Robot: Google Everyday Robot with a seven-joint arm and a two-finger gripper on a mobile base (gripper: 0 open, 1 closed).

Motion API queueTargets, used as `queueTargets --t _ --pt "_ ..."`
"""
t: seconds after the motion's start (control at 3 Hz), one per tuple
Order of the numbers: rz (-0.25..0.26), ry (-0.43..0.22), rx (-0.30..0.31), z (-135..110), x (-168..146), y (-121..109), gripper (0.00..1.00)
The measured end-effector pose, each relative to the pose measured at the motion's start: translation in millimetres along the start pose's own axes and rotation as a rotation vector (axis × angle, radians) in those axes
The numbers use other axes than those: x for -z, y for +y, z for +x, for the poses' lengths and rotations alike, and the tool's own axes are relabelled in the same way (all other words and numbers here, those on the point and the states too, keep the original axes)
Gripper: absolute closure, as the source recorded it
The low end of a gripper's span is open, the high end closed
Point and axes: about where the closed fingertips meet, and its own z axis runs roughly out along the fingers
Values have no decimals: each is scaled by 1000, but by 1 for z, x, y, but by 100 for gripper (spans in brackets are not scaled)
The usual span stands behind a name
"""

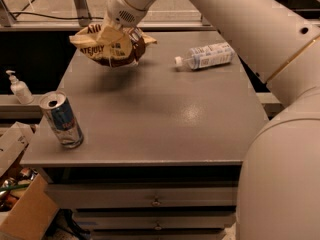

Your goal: Pick brown chip bag

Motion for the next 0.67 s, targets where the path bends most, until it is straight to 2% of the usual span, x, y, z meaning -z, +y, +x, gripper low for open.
queueTargets --t 0.33,0.67 --pt "-46 -133 9 -44 16 8 100" --pt "-46 -133 9 -44 16 8 100"
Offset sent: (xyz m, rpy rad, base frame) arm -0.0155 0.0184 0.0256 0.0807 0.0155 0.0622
